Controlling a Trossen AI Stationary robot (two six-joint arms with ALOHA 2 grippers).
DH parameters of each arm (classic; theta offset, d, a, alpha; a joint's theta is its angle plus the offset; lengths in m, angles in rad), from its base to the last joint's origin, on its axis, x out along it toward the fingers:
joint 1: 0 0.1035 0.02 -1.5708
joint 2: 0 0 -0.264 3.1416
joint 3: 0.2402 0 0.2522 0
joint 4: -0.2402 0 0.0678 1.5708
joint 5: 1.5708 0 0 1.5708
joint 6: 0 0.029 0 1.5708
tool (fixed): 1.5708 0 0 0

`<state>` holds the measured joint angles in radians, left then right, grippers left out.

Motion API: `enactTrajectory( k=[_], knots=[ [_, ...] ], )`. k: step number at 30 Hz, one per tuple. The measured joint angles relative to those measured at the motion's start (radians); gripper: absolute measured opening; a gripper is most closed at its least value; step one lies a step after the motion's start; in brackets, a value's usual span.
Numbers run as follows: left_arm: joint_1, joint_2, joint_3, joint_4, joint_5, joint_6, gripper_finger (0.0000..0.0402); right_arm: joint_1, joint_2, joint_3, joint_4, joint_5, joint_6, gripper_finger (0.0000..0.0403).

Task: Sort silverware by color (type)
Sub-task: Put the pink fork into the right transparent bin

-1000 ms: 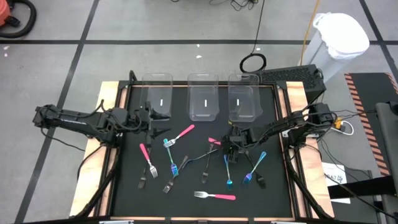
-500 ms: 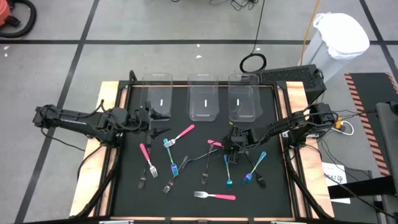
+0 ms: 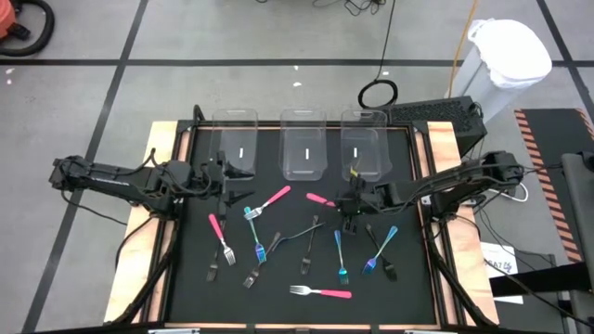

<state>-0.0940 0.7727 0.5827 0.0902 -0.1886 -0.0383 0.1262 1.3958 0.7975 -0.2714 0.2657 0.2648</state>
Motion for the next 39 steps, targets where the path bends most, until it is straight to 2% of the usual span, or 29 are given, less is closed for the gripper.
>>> enactTrajectory(
  k=[6,10,19,26,35,39],
  knots=[
    [0.000,0.000,0.000,0.004,-0.001,0.000,0.0235,0.000,-0.040,0.001,0.191,0.002,-0.056,0.0042],
    [0.000,0.000,0.000,0.010,-0.003,0.001,0.0235,0.002,-0.019,0.001,0.425,0.059,-0.086,0.0042],
    [0.000,0.000,0.000,0.009,-0.036,-0.001,0.0235,0.007,0.124,0.002,0.890,0.313,-0.159,0.0042],
    [0.000,0.013,0.000,0.018,-0.109,-0.005,0.0235,0.007,0.199,0.002,1.131,0.404,-0.234,0.0043],
    [0.000,0.173,0.001,0.233,-0.120,0.075,0.0235,0.006,0.287,0.003,1.472,0.443,-0.316,0.0043],
    [0.000,0.248,0.001,0.334,-0.137,0.112,0.0235,0.006,0.299,0.004,1.553,0.441,-0.340,0.0043]
  ],
)
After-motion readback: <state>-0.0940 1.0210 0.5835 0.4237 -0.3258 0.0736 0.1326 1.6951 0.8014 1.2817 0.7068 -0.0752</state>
